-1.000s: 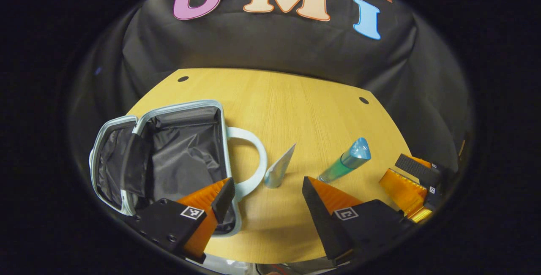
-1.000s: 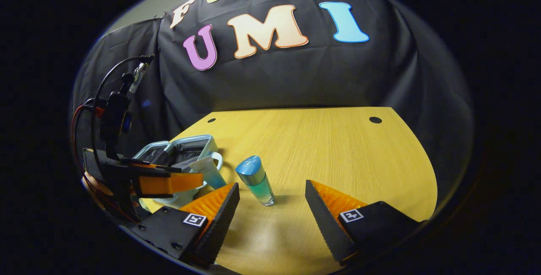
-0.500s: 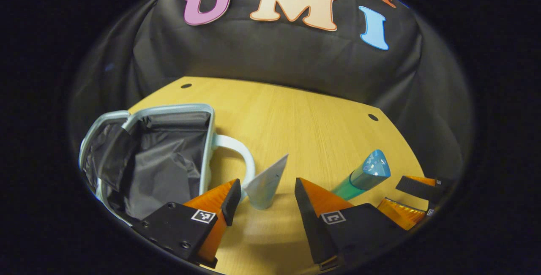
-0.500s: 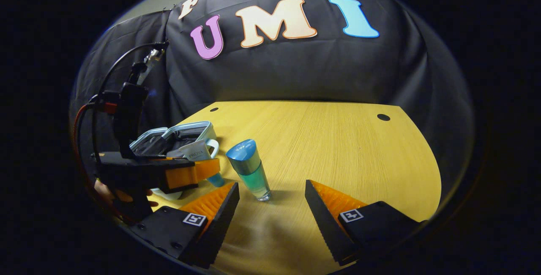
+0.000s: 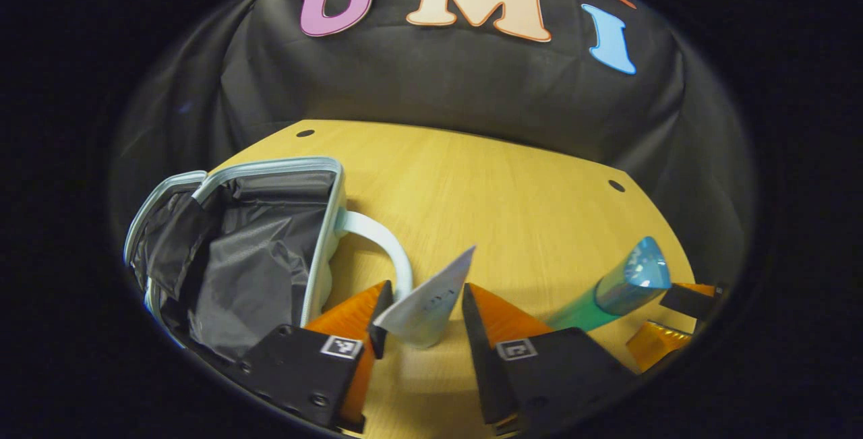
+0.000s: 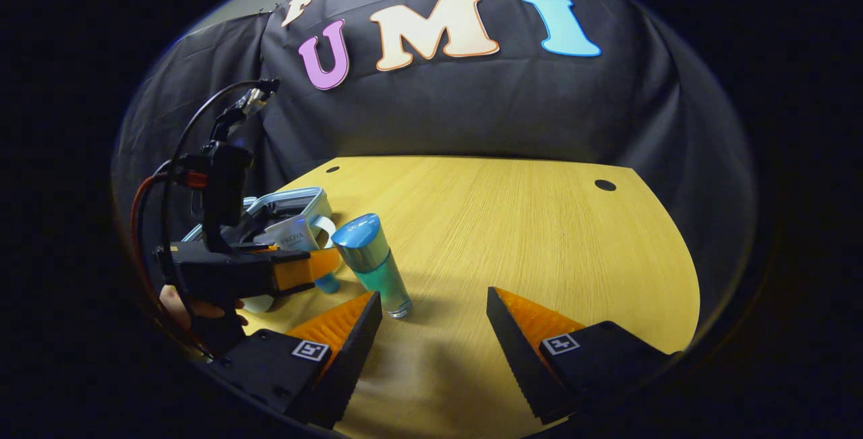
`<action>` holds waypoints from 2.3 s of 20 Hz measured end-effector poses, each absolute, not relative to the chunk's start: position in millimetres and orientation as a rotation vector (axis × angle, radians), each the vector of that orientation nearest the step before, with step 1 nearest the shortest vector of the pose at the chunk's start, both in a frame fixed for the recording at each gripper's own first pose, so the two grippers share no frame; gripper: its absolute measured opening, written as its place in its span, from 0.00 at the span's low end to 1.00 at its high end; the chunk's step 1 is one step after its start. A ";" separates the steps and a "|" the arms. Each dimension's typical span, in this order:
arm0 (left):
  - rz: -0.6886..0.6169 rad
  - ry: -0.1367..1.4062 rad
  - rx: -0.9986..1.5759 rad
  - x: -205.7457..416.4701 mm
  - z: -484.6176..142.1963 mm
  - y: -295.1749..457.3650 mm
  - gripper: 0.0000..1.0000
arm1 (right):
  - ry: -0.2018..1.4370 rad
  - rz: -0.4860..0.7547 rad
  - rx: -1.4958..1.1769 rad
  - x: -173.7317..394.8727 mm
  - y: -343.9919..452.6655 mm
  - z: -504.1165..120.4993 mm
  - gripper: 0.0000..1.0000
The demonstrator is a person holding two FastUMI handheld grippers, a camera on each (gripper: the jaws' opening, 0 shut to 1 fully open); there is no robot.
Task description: First open the suitcase, pack the skin care products into it, and then close the suitcase.
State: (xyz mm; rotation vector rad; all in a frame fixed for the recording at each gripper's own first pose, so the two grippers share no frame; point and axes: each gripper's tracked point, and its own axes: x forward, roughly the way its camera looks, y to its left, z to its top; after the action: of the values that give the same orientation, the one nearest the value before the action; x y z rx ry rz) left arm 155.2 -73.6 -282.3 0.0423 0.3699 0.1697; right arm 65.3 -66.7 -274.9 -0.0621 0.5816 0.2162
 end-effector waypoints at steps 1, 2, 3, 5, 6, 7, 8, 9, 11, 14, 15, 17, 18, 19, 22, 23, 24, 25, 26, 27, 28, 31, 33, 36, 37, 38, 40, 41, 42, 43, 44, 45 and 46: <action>0.171 0.365 0.037 156.5 -282.2 -73.4 0.42 | 0.584 0.217 -0.061 66.3 -67.3 -276.3 0.98; 0.169 0.355 0.036 158.5 -282.4 -71.8 0.40 | 0.585 0.218 -0.060 67.6 -67.1 -277.2 0.98; 0.170 0.354 0.031 157.7 -282.8 -71.6 0.35 | 0.586 0.221 -0.062 69.4 -66.3 -279.1 0.98; 0.174 0.338 0.016 157.6 -279.6 -70.2 0.31 | 0.587 0.233 -0.063 70.7 -62.5 -282.3 0.98; 0.174 0.330 0.011 157.7 -277.6 -68.6 0.29 | 0.587 0.243 -0.063 71.8 -59.6 -282.9 0.98; 0.171 0.328 -0.001 156.6 -276.0 -68.5 0.24 | 0.587 0.253 -0.062 73.0 -55.6 -284.8 0.98; 0.165 0.329 -0.013 155.8 -274.8 -69.2 0.21 | 0.590 0.266 -0.065 73.7 -52.2 -287.0 0.98; 0.158 0.322 -0.021 155.7 -271.8 -69.9 0.20 | 0.595 0.277 -0.073 73.5 -48.1 -290.7 0.98; 0.146 0.316 -0.028 154.4 -267.6 -71.0 0.18 | 0.601 0.301 -0.083 72.0 -40.5 -293.8 0.98; 0.120 0.302 -0.018 152.6 -254.5 -74.7 0.16 | 0.604 0.334 -0.083 75.0 -28.1 -298.1 0.98; 0.112 0.298 -0.019 151.4 -249.4 -76.5 0.15 | 0.607 0.342 -0.082 76.9 -25.5 -301.7 0.98; 0.095 0.292 -0.024 148.8 -240.1 -80.3 0.15 | 0.607 0.354 -0.078 81.4 -19.1 -306.2 0.94; 0.090 0.290 -0.030 146.9 -235.1 -80.7 0.15 | 0.603 0.360 -0.075 84.4 -16.2 -307.9 0.98; 0.084 0.285 -0.035 144.7 -228.8 -82.2 0.15 | 0.602 0.366 -0.074 86.8 -13.1 -310.6 0.98; 0.081 0.265 -0.035 135.6 -207.3 -78.8 0.15 | 0.592 0.382 -0.087 96.6 -4.3 -319.0 0.98; 0.083 0.256 -0.034 132.9 -199.6 -76.3 0.15 | 0.591 0.388 -0.096 100.3 -1.7 -323.5 0.97; 0.090 0.247 -0.033 131.0 -193.2 -72.6 0.15 | 0.588 0.388 -0.102 103.6 -0.7 -323.9 0.86; 0.100 0.245 -0.030 127.3 -188.0 -67.4 0.15 | 0.589 0.387 -0.098 106.7 1.5 -329.2 0.86; 0.115 0.244 -0.025 123.1 -183.3 -61.1 0.14 | 0.590 0.387 -0.092 107.6 3.4 -331.1 0.72; 0.131 0.246 -0.022 118.7 -179.0 -53.7 0.14 | 0.586 0.382 -0.094 107.2 3.9 -329.5 0.63; 0.148 0.248 -0.026 113.7 -176.7 -45.7 0.14 | 0.584 0.380 -0.105 106.4 3.8 -328.3 0.55; 0.197 0.282 -0.060 97.5 -176.7 -19.1 0.15 | 0.583 0.374 -0.123 108.4 3.1 -330.2 0.47; 0.236 0.328 -0.054 85.4 -180.1 5.4 0.15 | 0.599 0.387 -0.131 106.4 6.7 -331.3 0.45; 0.297 0.406 0.009 75.4 -193.0 45.9 0.15 | 0.620 0.404 -0.165 108.1 9.0 -332.6 0.45; 0.316 0.436 0.019 73.2 -199.2 57.8 0.11 | 0.623 0.403 -0.175 104.9 8.6 -331.0 0.47; 0.338 0.464 0.017 71.9 -206.2 68.5 0.14 | 0.626 0.401 -0.179 104.5 10.1 -330.4 0.47; 0.351 0.537 -0.012 66.6 -224.9 83.7 0.15 | 0.637 0.392 -0.186 100.8 12.3 -331.3 0.47; 0.352 0.581 -0.030 64.2 -235.1 89.4 0.15 | 0.641 0.387 -0.194 99.6 13.8 -331.5 0.45; 0.352 0.616 -0.043 62.3 -243.5 96.6 0.15 | 0.646 0.382 -0.201 96.8 15.4 -331.4 0.45; 0.355 0.646 -0.054 59.8 -249.7 103.1 0.15 | 0.655 0.375 -0.204 93.9 16.0 -331.5 0.45; 0.347 0.665 -0.062 60.4 -253.5 107.2 0.15 | 0.662 0.365 -0.205 92.4 16.8 -331.6 0.47; 0.339 0.681 -0.066 61.6 -256.3 110.7 0.15 | 0.669 0.352 -0.202 90.2 18.5 -330.8 0.47; 0.328 0.702 -0.068 60.4 -260.3 114.0 0.15 | 0.676 0.340 -0.197 87.5 22.2 -328.8 0.43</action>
State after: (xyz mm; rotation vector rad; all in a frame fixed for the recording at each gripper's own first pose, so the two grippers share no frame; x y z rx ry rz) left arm 60.4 114.0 -260.3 -0.0675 0.7015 0.3284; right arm 87.5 22.2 -328.8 -0.1973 0.6759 0.3397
